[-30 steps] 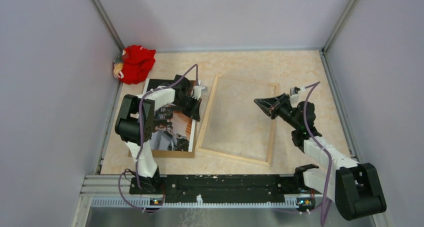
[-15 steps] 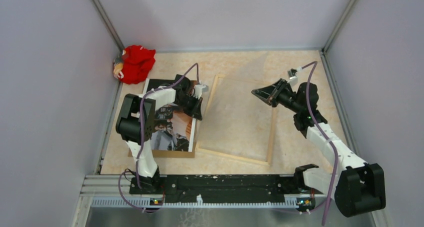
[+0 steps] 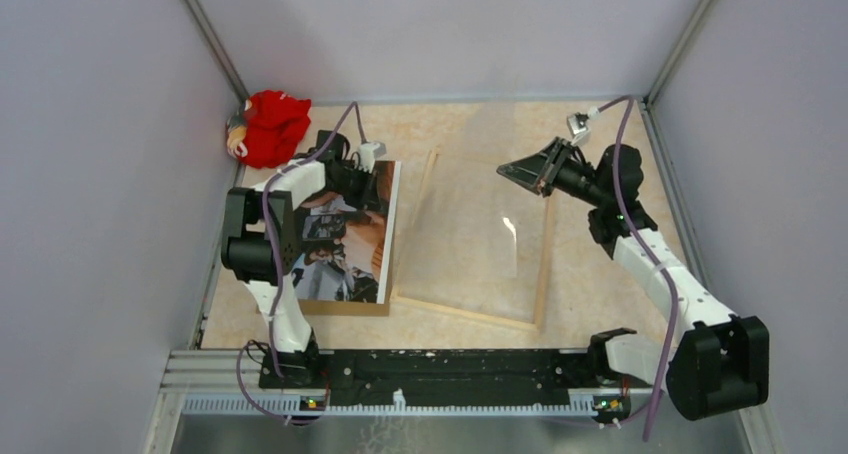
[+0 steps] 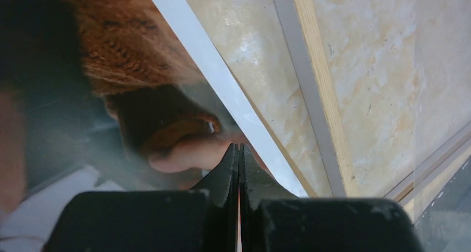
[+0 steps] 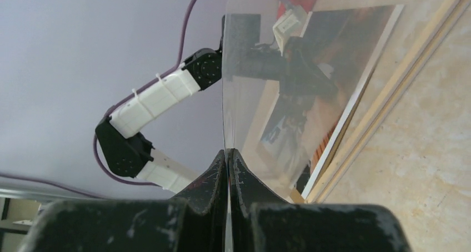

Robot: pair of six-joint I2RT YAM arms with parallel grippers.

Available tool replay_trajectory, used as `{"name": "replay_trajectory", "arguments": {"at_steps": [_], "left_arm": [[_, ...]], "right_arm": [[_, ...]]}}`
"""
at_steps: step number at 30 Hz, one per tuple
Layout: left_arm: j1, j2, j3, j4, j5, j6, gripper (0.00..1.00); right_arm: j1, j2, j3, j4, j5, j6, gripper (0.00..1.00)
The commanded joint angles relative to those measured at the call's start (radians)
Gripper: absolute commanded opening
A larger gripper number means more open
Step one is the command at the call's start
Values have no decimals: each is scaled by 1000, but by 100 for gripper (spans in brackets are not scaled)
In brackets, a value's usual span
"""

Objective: Put the photo into the frame

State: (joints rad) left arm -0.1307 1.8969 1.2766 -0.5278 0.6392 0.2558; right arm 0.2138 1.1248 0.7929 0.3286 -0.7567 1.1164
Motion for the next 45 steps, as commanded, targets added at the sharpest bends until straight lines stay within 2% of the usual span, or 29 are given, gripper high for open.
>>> {"name": "replay_trajectory", "arguments": {"at_steps": [1,7,11,15,25,35,45], "left_arm": [[5,14,21,2,37,-13,0],[4,21,-6,15,56,-14,0],[-10,22,-14,17,64,-8,0],[-27,25,-19,23,64,-9,0],[-66,32,-21,30,59,-19,0],[-85,45,-29,34,53,-22,0],[-108,57,-35,43,44,-27,0]], "right_arm": [[-19,47,-54,31,-48,-74,0],[-107,134,-184,-48,-14,-176,0],[-125,160,-158,-241,95,-323,0],[-125,161,-157,-305,169,-365,0],[-125,63,-299,-192,307,-329,0],[-125,41,-417,-13,331,-231,0],[-125,41,-431,36,331,-230,0]]}}
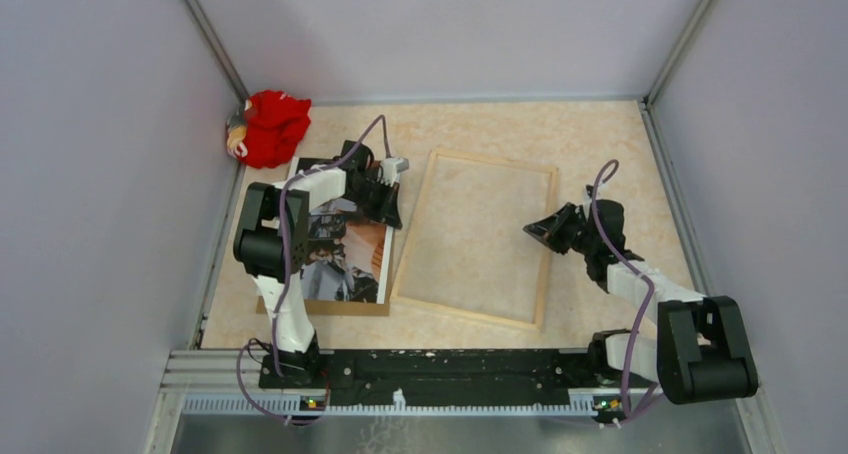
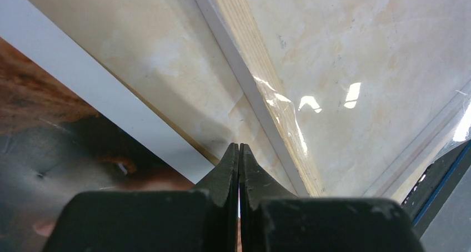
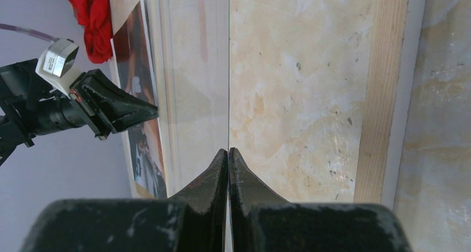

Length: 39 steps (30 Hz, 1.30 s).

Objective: Put the photo into the frame

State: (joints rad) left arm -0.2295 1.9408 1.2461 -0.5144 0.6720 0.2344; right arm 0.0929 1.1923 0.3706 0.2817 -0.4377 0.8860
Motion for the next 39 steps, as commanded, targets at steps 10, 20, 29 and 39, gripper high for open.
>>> {"name": "replay_trajectory", "arguments": {"at_steps": [10,20,29,39], "left_arm": [[-14,24,-10,36,5,-6,0],[-14,23,-11,39,7,-4,0],[-14,21,-14,38,8,-3,0],[-14,20,-14,39,8,-4,0]], "right_arm": [[-8,-53,-16,62,50,-6,0],[-15,-42,-27,58,59,1,0],[-32,-44,-44,65,59,4,0],[-47,-42,-55,78,46,6,0]]}}
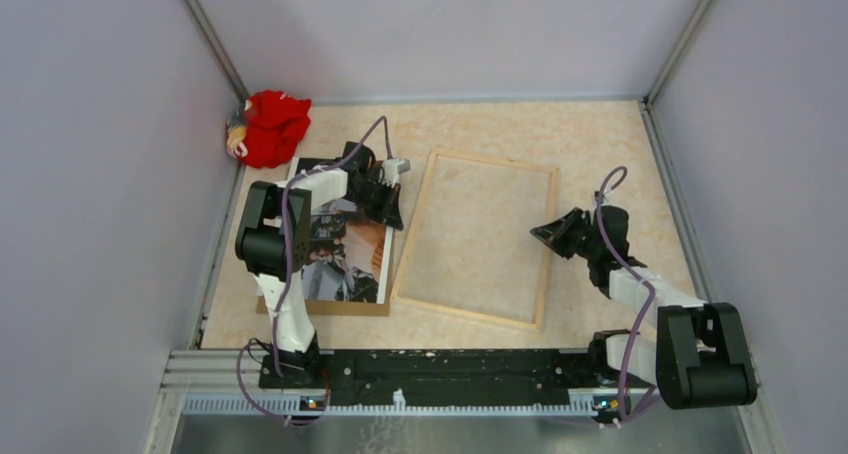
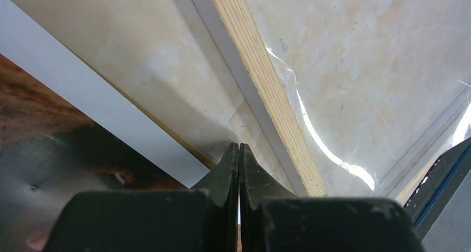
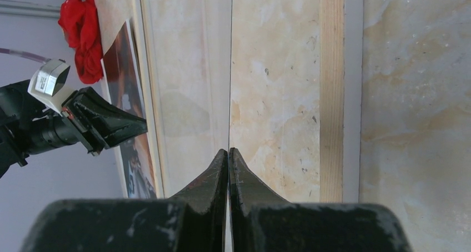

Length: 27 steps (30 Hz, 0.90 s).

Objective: Put the photo into the frame

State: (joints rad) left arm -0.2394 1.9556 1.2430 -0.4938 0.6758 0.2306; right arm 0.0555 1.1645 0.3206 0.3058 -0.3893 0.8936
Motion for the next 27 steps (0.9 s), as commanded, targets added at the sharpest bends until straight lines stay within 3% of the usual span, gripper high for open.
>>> {"name": "replay_trajectory", "arguments": {"at_steps": [1,6,13,27], "left_arm": [[-5,6,-12,20,3,0,0],[-5,11,-14,23,4,-2,0],[-5,15,-7,25,8,-3,0],[-18,29,-2,32,5,-13,0]], "right_arm": [[-10,-12,-9,63,-5,1,0],[-10,-10,-20,138,-37,-2,0],[-3,-64,-76,365,-115,6,0],[40,-92,-91,436,-112,-15,0]]}}
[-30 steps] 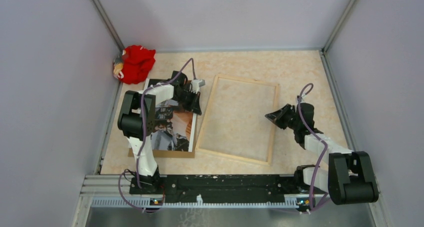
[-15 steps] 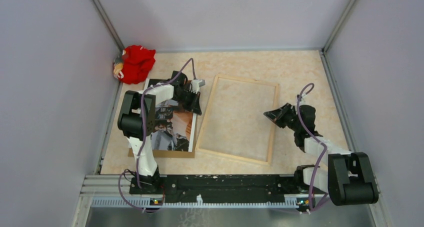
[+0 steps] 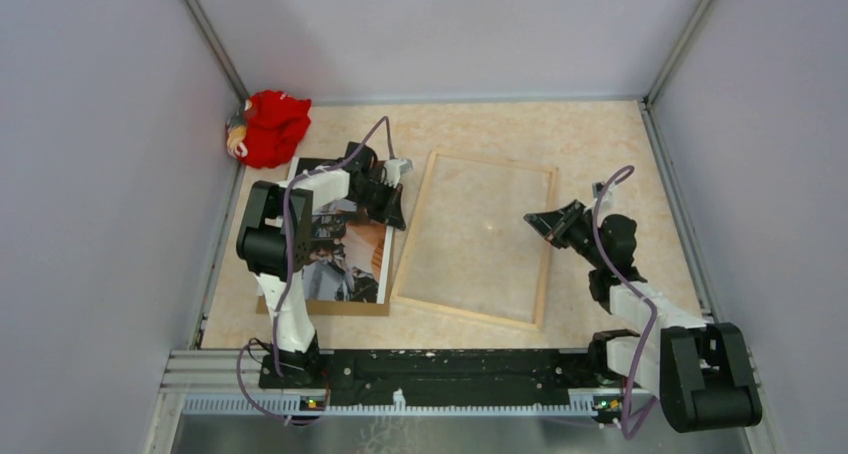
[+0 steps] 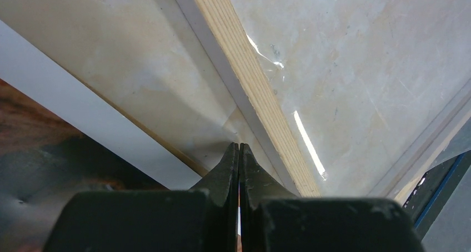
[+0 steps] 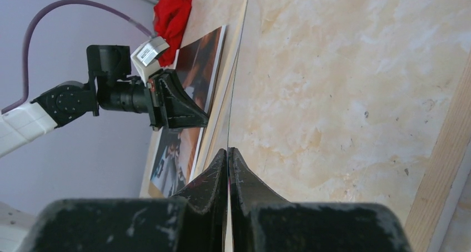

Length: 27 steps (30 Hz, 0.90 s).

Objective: Put the photo into the frame

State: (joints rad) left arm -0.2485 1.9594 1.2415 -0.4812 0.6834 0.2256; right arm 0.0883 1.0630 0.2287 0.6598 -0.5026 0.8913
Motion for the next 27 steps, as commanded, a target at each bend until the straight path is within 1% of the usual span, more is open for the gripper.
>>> {"name": "replay_trajectory", "arguments": {"at_steps": [1,6,17,27], "left_arm": [[-9,26,-1,18,-3,-8,0],[-11,27,-2,18,-1,-7,0],[-32,32,-7,25,-3,-11,0],[-35,29,-1,20,-7,-10,0]], "right_arm": [[8,18,-1,88,8,-7,0],[11,44,-24,118,41,23,0],[11,36,-37,72,118,41,0],[11,82,-25,32,124,44,0]]}}
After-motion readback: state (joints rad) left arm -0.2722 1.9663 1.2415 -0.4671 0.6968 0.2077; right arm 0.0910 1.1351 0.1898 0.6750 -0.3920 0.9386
